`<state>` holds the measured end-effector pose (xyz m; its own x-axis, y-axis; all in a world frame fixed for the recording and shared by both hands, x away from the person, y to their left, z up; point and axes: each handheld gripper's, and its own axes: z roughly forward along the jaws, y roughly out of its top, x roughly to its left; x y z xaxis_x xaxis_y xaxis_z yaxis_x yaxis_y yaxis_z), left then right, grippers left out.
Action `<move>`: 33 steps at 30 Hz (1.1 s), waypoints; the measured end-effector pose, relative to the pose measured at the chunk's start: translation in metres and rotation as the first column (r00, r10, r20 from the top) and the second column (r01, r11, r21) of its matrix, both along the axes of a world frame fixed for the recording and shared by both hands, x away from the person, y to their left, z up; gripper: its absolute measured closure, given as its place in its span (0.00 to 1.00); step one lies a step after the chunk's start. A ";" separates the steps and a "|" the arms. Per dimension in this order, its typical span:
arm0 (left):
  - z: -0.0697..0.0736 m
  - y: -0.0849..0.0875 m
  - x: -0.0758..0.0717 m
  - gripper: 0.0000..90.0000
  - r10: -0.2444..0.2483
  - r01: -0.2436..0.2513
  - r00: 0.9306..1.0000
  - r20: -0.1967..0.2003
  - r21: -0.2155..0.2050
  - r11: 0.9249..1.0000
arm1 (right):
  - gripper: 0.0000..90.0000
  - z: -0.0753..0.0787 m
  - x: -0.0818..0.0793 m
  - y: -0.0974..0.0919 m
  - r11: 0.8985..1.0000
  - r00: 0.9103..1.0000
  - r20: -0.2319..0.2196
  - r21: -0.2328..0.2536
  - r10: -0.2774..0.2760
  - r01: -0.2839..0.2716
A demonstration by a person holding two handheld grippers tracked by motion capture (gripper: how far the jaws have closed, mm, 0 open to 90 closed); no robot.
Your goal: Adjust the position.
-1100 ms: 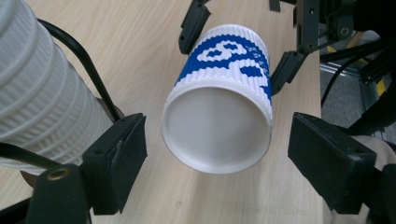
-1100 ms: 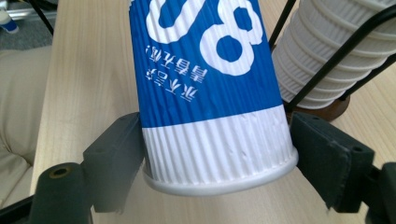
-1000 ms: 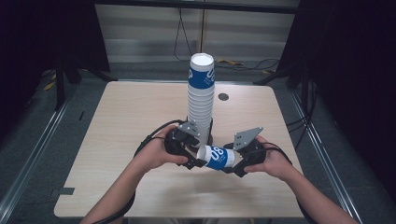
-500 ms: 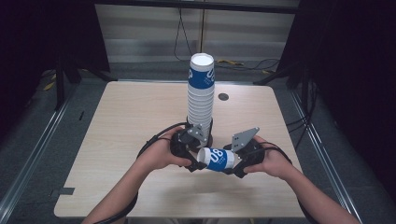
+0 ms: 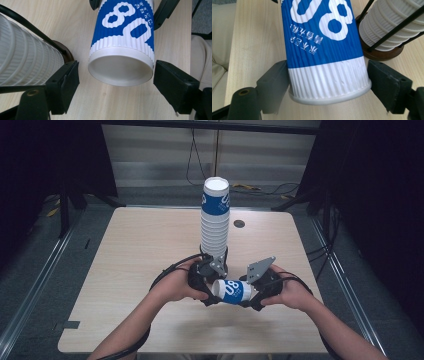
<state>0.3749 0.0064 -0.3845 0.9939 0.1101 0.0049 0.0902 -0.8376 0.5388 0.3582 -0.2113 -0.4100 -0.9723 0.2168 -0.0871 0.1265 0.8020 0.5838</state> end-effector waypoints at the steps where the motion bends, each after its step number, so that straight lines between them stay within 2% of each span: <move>1: 0.000 0.000 0.000 0.23 0.000 0.000 1.000 0.000 0.000 1.000 | 0.21 0.000 0.000 0.000 1.000 1.000 0.000 0.000 0.000 0.000; 3: -0.001 -0.002 0.000 0.23 -0.007 0.007 1.000 -0.001 0.021 1.000 | 0.21 0.000 0.000 0.001 1.000 1.000 -0.001 -0.006 0.001 -0.001; 8: -0.002 -0.003 -0.001 0.23 -0.007 0.007 1.000 0.001 0.024 1.000 | 0.21 0.000 0.000 0.003 1.000 1.000 -0.008 -0.026 0.002 -0.002; 17: -0.003 -0.006 -0.002 0.25 -0.003 0.003 1.000 0.001 0.031 1.000 | 0.21 0.001 0.000 0.005 0.999 1.000 -0.011 -0.034 0.005 -0.005; 18: -0.004 -0.008 -0.002 0.25 -0.018 0.018 1.000 0.004 0.040 0.999 | 0.21 0.001 0.000 0.006 0.999 1.000 -0.013 -0.043 0.008 -0.009; 20: -0.005 -0.009 -0.004 0.25 -0.007 0.007 1.000 0.001 0.037 0.999 | 0.21 0.000 0.000 0.007 0.999 1.000 -0.014 -0.051 0.011 -0.012; 23: -0.006 -0.012 -0.004 0.25 -0.025 0.023 0.999 0.020 0.061 0.998 | 0.21 0.001 0.001 0.008 0.998 1.000 -0.020 -0.063 0.011 -0.012; 28: -0.009 -0.014 -0.004 0.25 -0.019 0.017 1.000 0.020 0.084 0.996 | 0.21 0.000 0.000 0.011 0.996 1.000 -0.020 -0.092 0.011 -0.013; 32: -0.012 -0.017 -0.006 0.27 -0.012 0.010 1.000 0.017 0.103 0.995 | 0.21 0.000 0.000 0.013 0.995 1.000 -0.019 -0.095 0.019 -0.021; 33: -0.012 -0.017 -0.006 0.28 -0.013 0.010 1.000 0.019 0.118 0.993 | 0.21 0.000 0.000 0.014 0.995 1.000 -0.012 -0.101 0.014 -0.015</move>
<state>0.3686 -0.0109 -0.3966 0.9947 0.0963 0.0365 0.0708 -0.8963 0.4377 0.3587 -0.1977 -0.4095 -0.9764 0.1933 -0.0963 0.1208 0.8585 0.4985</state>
